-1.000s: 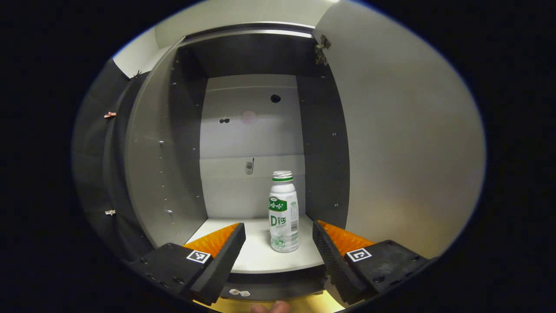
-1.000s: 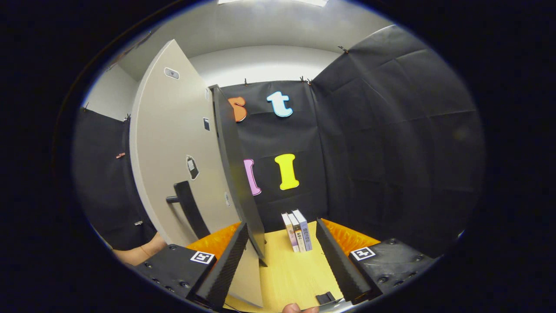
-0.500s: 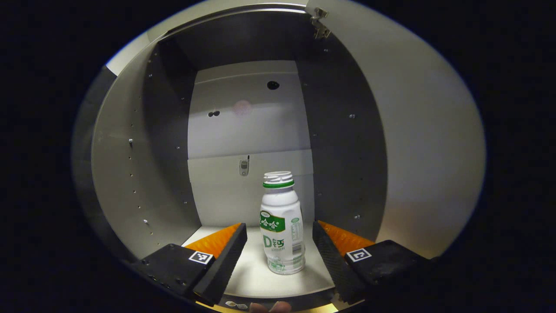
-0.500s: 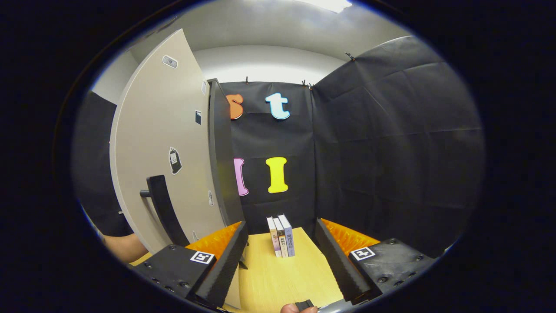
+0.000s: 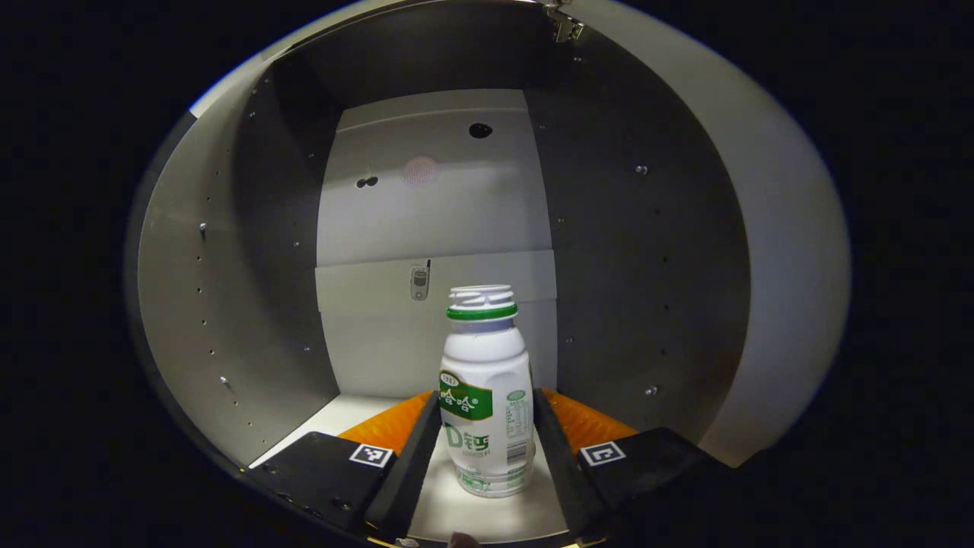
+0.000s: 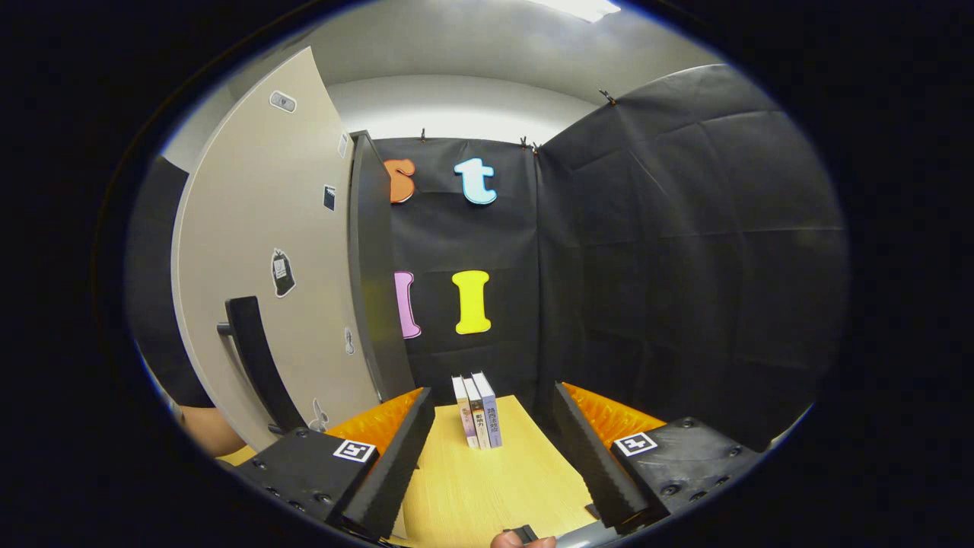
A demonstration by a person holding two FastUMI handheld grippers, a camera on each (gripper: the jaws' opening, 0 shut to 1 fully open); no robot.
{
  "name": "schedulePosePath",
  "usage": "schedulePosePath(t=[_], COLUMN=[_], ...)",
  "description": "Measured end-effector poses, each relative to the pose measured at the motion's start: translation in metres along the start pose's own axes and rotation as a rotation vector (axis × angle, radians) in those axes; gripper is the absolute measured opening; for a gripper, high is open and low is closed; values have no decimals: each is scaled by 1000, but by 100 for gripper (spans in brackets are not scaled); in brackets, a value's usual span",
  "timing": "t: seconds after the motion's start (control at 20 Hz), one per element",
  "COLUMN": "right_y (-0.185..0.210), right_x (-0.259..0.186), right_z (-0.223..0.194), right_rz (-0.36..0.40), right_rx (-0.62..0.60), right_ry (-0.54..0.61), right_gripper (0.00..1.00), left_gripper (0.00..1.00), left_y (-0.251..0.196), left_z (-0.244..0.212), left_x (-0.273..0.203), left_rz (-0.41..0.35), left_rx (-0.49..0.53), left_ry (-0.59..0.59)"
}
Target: Open the cabinet door with the right hand, grasp the bottle in the cabinet with the left hand and place it on the coaster, then close the cabinet door with the right hand.
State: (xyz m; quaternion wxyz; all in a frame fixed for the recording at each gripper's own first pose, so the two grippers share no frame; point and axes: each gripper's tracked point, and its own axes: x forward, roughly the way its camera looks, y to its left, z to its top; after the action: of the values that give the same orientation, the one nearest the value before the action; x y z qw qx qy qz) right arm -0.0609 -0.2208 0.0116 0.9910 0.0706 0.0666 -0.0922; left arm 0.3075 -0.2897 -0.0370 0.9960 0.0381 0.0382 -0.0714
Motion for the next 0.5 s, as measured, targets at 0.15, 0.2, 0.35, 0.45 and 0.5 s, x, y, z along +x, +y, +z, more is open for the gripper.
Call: schedulePosePath(t=[0.15, 0.2, 0.35, 0.45, 0.5], right_y=[0, 0, 3, 8, 12], right_x=[2, 2, 3, 4, 5], right_z=[0, 0, 1, 2, 3], right_rz=[0, 6, 24, 37, 44], right_rx=[-1, 1, 3, 2, 2], right_ry=[-2, -2, -5, -8, -11], right_gripper=[98, 98, 98, 98, 98], left_gripper=[72, 71, 69, 69, 69], left_y=[1, 2, 9, 17, 23], left_z=[1, 1, 9, 15, 18], left_x=[-2, -5, -19, -32, -39], left_rz=[10, 9, 7, 9, 8], left_rx=[-3, -6, -13, -8, -9], left_ry=[3, 7, -2, -6, -9])
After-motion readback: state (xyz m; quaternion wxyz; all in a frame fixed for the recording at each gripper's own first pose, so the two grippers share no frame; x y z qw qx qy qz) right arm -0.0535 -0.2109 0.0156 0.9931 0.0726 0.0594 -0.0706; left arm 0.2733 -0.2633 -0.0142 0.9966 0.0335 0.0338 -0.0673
